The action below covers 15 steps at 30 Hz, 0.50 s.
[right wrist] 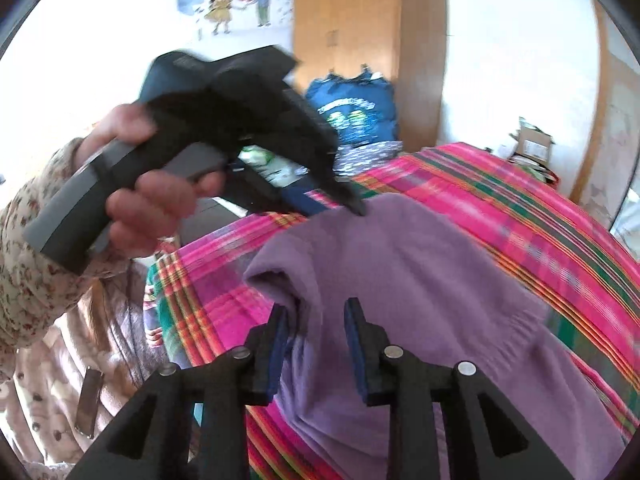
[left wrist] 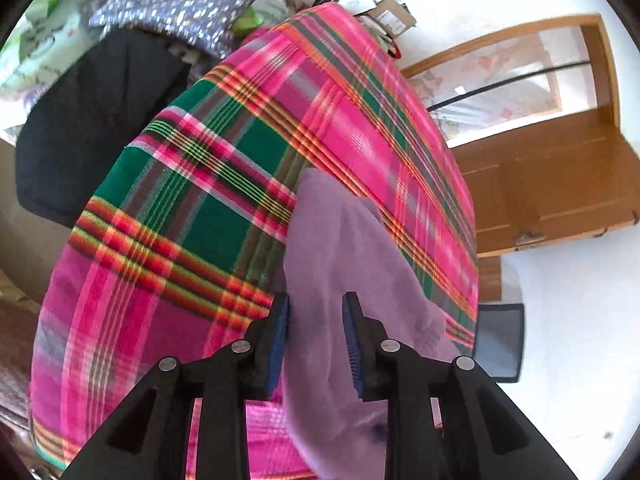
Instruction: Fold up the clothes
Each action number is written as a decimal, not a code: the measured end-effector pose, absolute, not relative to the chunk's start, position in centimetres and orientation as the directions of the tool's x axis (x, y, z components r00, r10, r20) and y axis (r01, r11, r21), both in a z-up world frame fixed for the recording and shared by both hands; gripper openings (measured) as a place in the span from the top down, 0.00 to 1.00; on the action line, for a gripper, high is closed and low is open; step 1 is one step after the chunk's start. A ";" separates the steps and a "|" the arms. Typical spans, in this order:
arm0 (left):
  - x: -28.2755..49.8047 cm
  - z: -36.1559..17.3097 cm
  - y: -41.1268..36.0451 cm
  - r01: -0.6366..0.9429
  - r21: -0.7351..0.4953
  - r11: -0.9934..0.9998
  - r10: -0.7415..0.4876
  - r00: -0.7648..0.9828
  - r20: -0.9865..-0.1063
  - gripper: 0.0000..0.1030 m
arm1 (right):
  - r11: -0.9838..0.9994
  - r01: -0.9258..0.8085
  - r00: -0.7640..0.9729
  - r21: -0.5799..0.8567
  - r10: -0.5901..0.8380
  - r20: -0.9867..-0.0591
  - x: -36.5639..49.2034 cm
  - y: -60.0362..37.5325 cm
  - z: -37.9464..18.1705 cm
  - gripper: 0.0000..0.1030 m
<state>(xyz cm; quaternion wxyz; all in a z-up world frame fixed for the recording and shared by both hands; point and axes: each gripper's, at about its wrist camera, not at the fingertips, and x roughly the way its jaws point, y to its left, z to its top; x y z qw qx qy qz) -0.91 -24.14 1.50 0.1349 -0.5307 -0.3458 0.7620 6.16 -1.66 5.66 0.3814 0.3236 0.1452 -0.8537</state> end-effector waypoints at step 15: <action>3.4 4.6 -23.4 0.153 -0.592 -0.791 0.470 -0.469 -0.748 0.57 | -0.952 0.303 -0.702 0.037 -0.250 -0.667 5.4 16.9 6.5 0.70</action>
